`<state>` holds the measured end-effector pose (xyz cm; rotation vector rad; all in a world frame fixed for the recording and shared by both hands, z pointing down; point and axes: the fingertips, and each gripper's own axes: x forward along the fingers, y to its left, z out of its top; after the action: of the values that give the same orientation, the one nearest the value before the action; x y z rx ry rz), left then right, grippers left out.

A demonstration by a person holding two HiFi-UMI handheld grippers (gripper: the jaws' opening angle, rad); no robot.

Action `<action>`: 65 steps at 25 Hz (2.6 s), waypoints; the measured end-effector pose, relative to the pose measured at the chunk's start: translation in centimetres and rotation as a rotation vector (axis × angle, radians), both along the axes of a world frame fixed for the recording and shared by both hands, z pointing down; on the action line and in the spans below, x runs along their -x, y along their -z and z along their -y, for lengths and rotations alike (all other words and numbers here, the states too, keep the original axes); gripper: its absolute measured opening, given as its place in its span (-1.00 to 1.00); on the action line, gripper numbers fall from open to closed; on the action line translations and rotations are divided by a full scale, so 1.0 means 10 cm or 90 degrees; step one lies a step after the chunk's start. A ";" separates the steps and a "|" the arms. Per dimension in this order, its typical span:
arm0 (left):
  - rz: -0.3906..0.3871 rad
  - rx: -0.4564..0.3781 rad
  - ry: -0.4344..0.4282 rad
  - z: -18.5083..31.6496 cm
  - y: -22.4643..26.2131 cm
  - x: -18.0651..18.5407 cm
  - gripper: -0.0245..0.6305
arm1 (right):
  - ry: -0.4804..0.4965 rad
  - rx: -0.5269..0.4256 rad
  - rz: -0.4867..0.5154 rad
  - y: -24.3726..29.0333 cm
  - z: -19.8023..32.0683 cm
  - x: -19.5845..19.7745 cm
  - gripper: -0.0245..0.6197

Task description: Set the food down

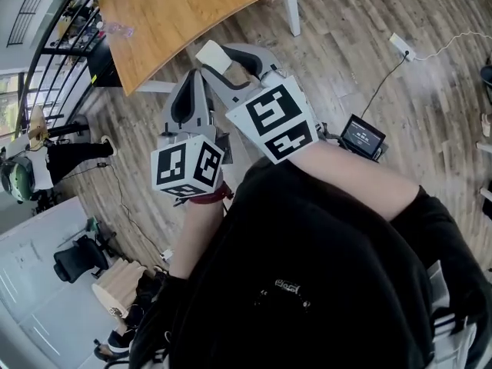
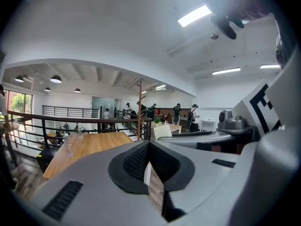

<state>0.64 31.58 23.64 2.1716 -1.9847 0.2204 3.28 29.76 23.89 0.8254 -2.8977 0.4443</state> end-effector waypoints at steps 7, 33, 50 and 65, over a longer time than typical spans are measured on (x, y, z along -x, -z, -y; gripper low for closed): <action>0.004 0.011 -0.023 0.05 -0.05 -0.17 -0.92 | 0.002 0.010 0.005 -0.06 0.04 -0.16 -0.40; -0.019 -0.006 -0.073 0.80 -0.13 0.16 -0.92 | -0.049 -0.003 -0.026 -0.15 0.74 0.14 -0.40; -0.043 -0.017 -0.097 1.59 -0.12 1.22 -0.92 | -0.088 -0.024 -0.049 -0.11 1.47 1.18 -0.40; -0.055 -0.022 -0.092 1.83 -0.20 1.73 -0.92 | -0.075 -0.023 -0.058 -0.20 1.72 1.70 -0.40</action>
<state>-16.71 13.28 25.67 2.3064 -1.8016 0.1116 -13.69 12.61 25.85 0.9996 -2.7911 0.3541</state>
